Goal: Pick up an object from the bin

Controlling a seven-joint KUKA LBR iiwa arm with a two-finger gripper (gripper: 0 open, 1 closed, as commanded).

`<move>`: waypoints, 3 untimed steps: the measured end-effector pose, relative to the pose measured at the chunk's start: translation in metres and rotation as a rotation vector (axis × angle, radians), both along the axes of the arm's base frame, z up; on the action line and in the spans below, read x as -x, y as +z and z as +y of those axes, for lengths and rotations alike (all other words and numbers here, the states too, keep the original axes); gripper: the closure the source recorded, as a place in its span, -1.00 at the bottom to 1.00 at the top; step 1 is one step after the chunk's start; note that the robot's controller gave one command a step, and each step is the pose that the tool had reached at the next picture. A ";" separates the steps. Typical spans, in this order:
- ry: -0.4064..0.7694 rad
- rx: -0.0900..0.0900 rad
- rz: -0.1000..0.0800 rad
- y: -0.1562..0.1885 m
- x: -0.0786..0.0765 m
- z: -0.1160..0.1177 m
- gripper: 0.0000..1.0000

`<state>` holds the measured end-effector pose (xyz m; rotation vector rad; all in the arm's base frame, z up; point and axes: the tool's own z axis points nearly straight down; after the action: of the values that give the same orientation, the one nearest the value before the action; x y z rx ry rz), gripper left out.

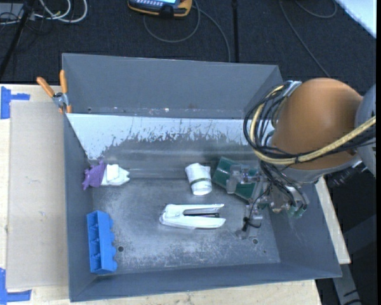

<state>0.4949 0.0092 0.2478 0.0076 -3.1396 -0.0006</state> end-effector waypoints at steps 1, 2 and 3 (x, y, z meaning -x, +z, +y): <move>-0.027 0.000 -0.004 -0.045 -0.007 0.014 -1.00; 0.000 0.000 -0.002 -0.106 -0.024 0.027 -1.00; -0.017 0.000 -0.003 -0.144 -0.040 0.039 1.00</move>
Offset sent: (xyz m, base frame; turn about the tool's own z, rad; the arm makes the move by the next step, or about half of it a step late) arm 0.0304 0.0335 -0.1279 -0.0176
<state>0.5345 0.0481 0.1038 -0.0199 -3.1425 -0.0002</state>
